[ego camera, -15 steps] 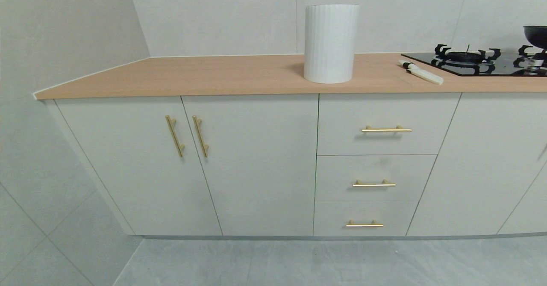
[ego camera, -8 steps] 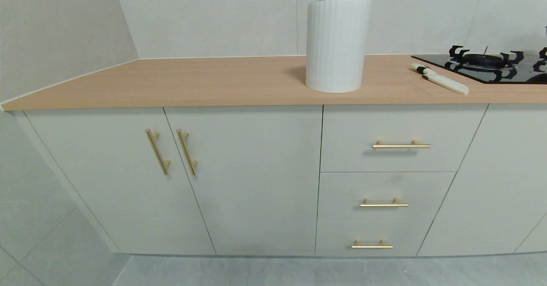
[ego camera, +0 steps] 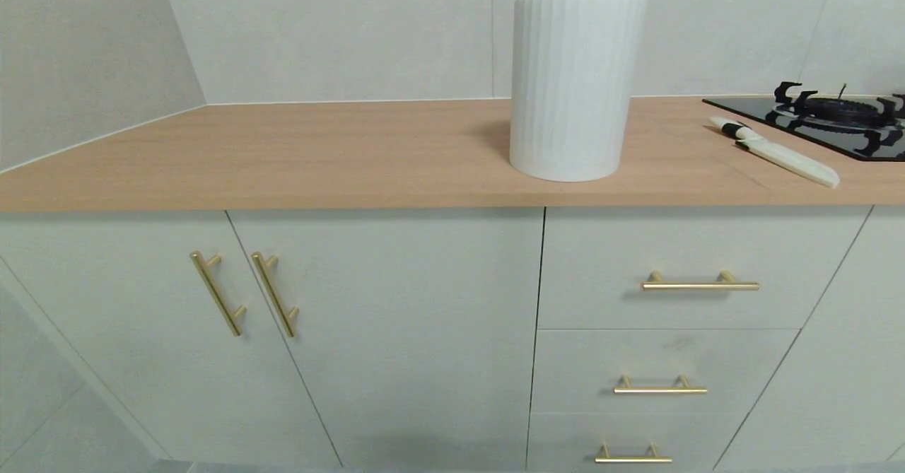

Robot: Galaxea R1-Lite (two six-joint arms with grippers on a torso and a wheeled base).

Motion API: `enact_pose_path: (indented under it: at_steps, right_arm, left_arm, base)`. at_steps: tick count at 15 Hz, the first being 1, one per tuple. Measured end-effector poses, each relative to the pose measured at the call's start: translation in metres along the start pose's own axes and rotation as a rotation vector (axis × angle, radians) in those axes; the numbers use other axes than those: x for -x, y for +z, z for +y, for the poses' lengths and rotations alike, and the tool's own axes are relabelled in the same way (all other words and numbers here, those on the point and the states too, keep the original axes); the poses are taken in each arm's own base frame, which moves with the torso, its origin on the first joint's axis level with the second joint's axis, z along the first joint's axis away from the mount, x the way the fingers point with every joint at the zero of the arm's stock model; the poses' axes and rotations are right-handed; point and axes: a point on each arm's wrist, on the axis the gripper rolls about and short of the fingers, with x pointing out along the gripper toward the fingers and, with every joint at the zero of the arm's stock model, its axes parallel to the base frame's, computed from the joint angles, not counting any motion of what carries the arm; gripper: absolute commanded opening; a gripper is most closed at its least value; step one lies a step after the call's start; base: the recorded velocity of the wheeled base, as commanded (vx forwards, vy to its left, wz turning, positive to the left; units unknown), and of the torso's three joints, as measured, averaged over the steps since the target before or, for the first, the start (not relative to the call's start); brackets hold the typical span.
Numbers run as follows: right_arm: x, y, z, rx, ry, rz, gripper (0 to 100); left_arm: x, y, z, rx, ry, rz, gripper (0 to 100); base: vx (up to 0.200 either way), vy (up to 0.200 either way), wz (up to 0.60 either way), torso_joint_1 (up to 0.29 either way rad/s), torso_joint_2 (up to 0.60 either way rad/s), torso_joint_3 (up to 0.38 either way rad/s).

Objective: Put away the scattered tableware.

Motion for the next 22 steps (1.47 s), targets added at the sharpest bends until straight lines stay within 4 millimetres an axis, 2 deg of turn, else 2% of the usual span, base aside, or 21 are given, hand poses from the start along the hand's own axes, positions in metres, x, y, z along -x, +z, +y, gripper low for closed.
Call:
enact_pose_path:
  at_steps: [3, 14, 22]
  right_arm:
    - [0.0, 0.0, 0.0, 0.0, 0.0, 0.0, 100]
    - [0.0, 0.0, 0.0, 0.0, 0.0, 0.0, 100]
    - [-0.0001, -0.0001, 0.0, 0.0, 0.001, 0.001, 100]
  left_arm:
    - [0.0, 0.0, 0.0, 0.0, 0.0, 0.0, 100]
    - [0.0, 0.0, 0.0, 0.0, 0.0, 0.0, 100]
    - [0.0, 0.0, 0.0, -0.002, 0.0, 0.0, 100]
  base:
    - [0.2, 0.0, 0.0, 0.007, 0.0, -0.001]
    - [0.0, 0.0, 0.0, 0.0, 0.0, 0.0]
    - [0.0, -0.2, 0.0, 0.003, 0.0, 0.002]
